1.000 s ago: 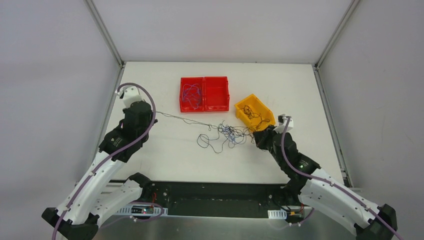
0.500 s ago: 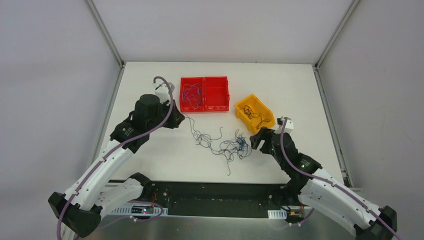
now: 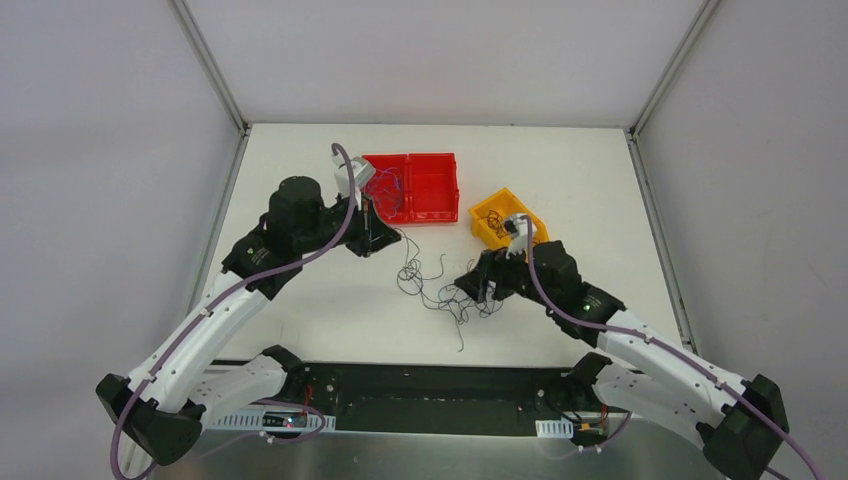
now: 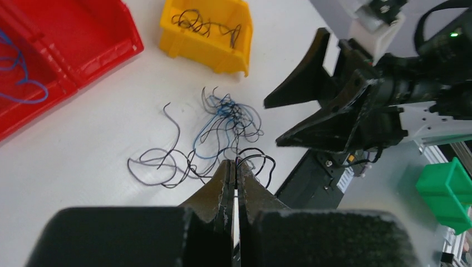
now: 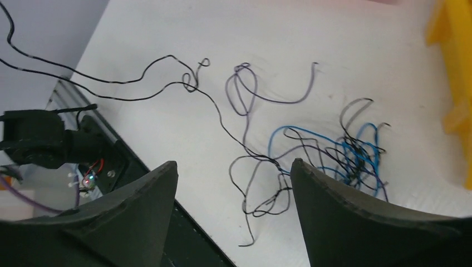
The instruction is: Untangle the cables
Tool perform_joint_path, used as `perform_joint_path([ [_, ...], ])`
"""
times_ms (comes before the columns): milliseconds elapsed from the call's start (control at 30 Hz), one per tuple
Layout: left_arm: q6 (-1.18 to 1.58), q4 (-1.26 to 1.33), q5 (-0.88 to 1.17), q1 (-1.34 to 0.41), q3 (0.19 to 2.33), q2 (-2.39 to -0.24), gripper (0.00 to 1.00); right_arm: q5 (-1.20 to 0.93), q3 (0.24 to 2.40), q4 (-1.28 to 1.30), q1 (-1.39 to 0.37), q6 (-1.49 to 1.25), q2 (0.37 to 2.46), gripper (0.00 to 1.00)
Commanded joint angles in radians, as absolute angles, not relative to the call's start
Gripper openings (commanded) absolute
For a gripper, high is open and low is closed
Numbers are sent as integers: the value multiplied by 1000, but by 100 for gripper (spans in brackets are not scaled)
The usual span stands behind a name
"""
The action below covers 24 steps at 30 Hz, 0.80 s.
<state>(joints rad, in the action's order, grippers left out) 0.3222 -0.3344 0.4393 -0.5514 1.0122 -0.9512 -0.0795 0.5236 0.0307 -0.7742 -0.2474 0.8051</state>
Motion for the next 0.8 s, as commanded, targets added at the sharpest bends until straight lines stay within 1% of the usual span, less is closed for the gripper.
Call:
perform_joint_path([
  [0,316,-249,545,-560,1105,-966,0,-300,617,-146,-790,-168,877,77],
  [100,342,-232,613,-561,1135,-994,0,-348,640,-251,-798,-167,911,77],
  [233,370,-212,651,-564,1170,-1031,0,-403,693,-305,-816,-144,966,78],
  [333,393,-192,670,-569,1193,-1052,0,-444,720,-297,-832,-90,1000,84],
  [400,410,-178,690,-573,1213,-1064,0,-403,713,-302,-840,-66,1009,88],
  [600,454,-138,734,-591,1254,-1081,0,-266,693,-346,-845,-45,1051,89],
  [767,513,-91,748,-595,1263,-1084,0,-194,699,-364,-845,-29,1088,91],
])
